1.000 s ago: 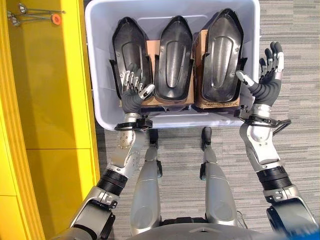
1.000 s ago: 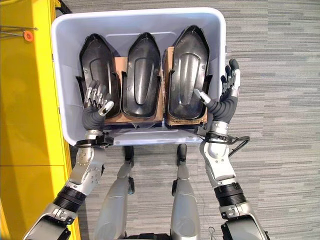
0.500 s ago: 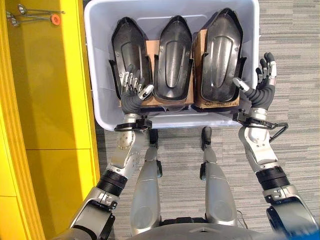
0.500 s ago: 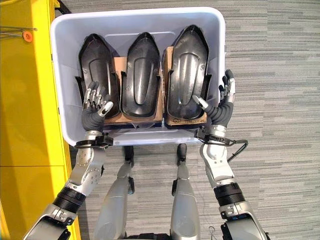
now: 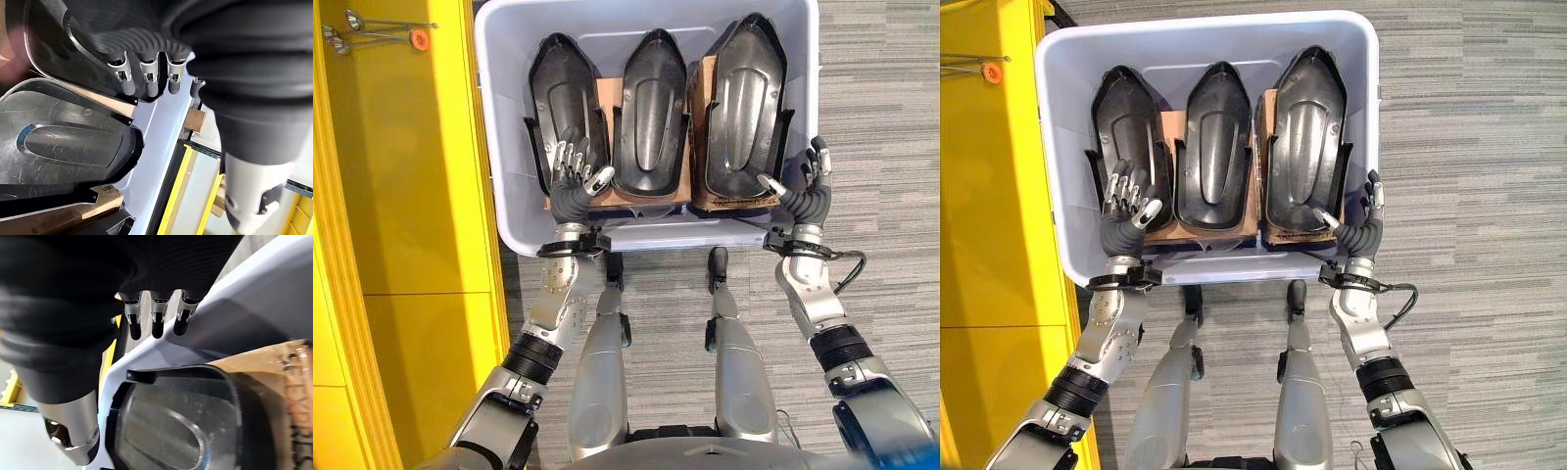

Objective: Move parts from the plastic box to the shelf.

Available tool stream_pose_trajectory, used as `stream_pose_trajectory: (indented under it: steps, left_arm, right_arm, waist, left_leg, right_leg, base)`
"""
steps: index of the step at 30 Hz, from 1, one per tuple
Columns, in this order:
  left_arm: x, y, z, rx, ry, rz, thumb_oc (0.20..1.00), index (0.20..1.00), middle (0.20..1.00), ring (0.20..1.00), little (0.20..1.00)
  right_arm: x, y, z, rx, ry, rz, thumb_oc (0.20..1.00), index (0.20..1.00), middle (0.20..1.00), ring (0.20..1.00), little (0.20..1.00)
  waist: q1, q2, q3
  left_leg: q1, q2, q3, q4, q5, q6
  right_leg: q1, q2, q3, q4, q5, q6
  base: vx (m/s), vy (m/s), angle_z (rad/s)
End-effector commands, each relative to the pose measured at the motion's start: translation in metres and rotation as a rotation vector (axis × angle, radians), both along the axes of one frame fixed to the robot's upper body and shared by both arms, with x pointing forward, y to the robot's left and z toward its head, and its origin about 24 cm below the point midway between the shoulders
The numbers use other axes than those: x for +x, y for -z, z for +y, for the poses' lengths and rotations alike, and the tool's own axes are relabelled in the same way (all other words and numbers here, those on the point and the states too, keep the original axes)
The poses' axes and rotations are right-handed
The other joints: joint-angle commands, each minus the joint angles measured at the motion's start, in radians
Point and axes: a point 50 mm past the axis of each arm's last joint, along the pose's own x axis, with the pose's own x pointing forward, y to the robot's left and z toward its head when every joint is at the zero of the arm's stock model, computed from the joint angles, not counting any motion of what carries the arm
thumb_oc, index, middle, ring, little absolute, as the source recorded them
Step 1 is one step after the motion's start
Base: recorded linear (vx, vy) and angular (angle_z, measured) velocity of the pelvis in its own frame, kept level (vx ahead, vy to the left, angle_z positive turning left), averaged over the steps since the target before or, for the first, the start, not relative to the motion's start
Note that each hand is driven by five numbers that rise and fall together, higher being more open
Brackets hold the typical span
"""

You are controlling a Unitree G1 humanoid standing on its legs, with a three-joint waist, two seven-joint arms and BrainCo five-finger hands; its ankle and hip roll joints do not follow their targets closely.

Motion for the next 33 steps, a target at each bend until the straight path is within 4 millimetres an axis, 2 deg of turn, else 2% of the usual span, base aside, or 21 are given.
stream_pose_trajectory:
  steps: [1,9,21,28,33]
  left_arm:
    - [-0.003,-0.029,0.004,0.027,-0.01,-0.17,1.0,1.0,1.0,1.0,1.0]
    - [-0.003,-0.03,0.003,0.024,-0.003,-0.171,1.0,1.0,1.0,1.0,1.0]
    - [-0.002,-0.031,-0.003,0.015,0.032,-0.177,1.0,1.0,1.0,1.0,1.0]
    - [-0.002,-0.032,-0.006,0.016,0.064,-0.178,1.0,1.0,1.0,1.0,1.0]
    - [-0.003,-0.031,-0.015,0.024,0.144,-0.172,1.0,1.0,1.0,1.0,1.0]
  right_arm:
    - [0.003,-0.008,0.001,0.002,0.0,-0.041,1.0,1.0,1.0,1.0,1.0]
    - [0.008,-0.002,0.0,-0.01,0.01,0.0,1.0,1.0,1.0,1.0,1.0]
    - [0.021,-0.003,-0.002,-0.025,0.039,0.041,1.0,1.0,1.0,1.0,1.0]
    - [0.034,-0.002,-0.015,0.039,0.111,0.086,1.0,1.0,1.0,1.0,1.0]
    - [0.052,-0.008,-0.038,0.041,0.189,0.18,1.0,1.0,1.0,1.0,1.0]
  waist:
    - [0.022,-0.018,-0.04]
    - [0.026,-0.014,-0.038]
    - [0.042,-0.002,-0.038]
    - [0.066,0.013,-0.037]
    - [0.099,0.03,-0.034]
  left_leg:
    - [-0.014,0.016,0.008,0.091,-0.062,-0.008]
    - [-0.017,0.016,0.01,0.094,-0.067,-0.008]
    - [-0.021,0.014,0.001,0.094,-0.065,-0.007]
    - [-0.023,0.007,-0.004,0.095,-0.067,-0.005]
    - [-0.026,0.006,-0.009,0.104,-0.07,-0.004]
  right_leg:
    - [0.007,-0.036,0.022,0.109,-0.014,0.035]
    - [0.0,-0.034,0.026,0.114,-0.019,0.033]
    - [0.0,-0.032,0.02,0.114,-0.021,0.031]
    - [0.005,-0.034,0.016,0.111,-0.021,0.033]
    - [0.001,-0.032,0.014,0.126,-0.029,0.03]
  base:
    - [0.0,0.0,0.0]
    - [0.0,0.0,0.0]
    - [0.0,0.0,0.0]
    - [0.0,0.0,0.0]
    - [0.0,0.0,0.0]
